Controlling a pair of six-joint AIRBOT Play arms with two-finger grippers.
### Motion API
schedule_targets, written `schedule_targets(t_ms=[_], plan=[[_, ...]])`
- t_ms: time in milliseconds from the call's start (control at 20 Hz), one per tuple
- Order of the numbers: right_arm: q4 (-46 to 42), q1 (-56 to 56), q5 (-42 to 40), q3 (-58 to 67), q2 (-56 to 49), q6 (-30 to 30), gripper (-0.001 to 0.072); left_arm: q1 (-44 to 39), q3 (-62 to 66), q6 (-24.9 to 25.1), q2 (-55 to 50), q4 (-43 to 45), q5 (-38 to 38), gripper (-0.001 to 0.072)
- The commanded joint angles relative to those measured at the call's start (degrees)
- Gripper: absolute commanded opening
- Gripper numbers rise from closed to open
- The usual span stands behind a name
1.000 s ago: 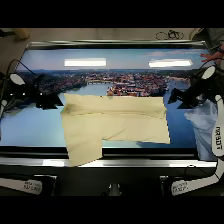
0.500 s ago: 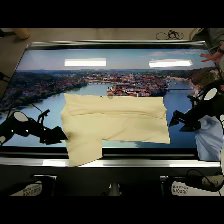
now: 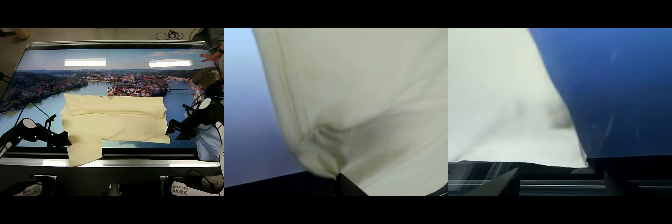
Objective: Fold the shirts.
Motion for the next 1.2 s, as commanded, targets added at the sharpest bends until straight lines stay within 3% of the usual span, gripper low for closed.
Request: schedule_targets(t_ms=[0,200,250,350,500,700,800,900,1150], plan=[[4.02,-0.02,-5.42,-5.99,0.24,-1.99,0.0565,-0.46,-0.15,0.00,0.57,-0.39,-0.26,0.0025],[4.20,-0.02,-11.37,-6.91,0.11,-1.84,0.0525,-0.46,-0.15,0.48,2.91,-0.37,0.24,0.0025],[4.76,0.00,-12.02,-6.91,0.11,-1.42,0.0463,-0.46,-0.13,0.63,3.39,-0.37,0.70,0.0025],[5.92,-0.02,-12.39,-6.82,0.13,-0.42,0.0025,-0.46,0.22,0.63,4.22,-0.37,1.49,0.0025],[8.92,-0.02,-11.28,-3.58,2.40,-3.41,0.0022,-0.39,5.88,1.29,7.50,-0.31,1.14,0.0023],[10.86,2.43,-14.47,9.60,3.39,-0.87,0.0022,-0.52,22.29,0.55,6.69,0.07,3.65,0.0021],[8.20,6.45,-19.34,16.74,-1.20,-0.72,0.0022,-0.13,29.55,0.37,-0.11,0.07,5.46,0.0022],[3.48,7.89,-22.12,24.61,-8.11,4.96,0.0022,0.83,37.05,0.31,-9.29,0.00,5.60,0.0022],[7.98,7.91,-19.61,35.54,-22.23,7.30,0.0023,1.57,52.89,-3.32,-29.88,-4.44,5.42,0.0023]])
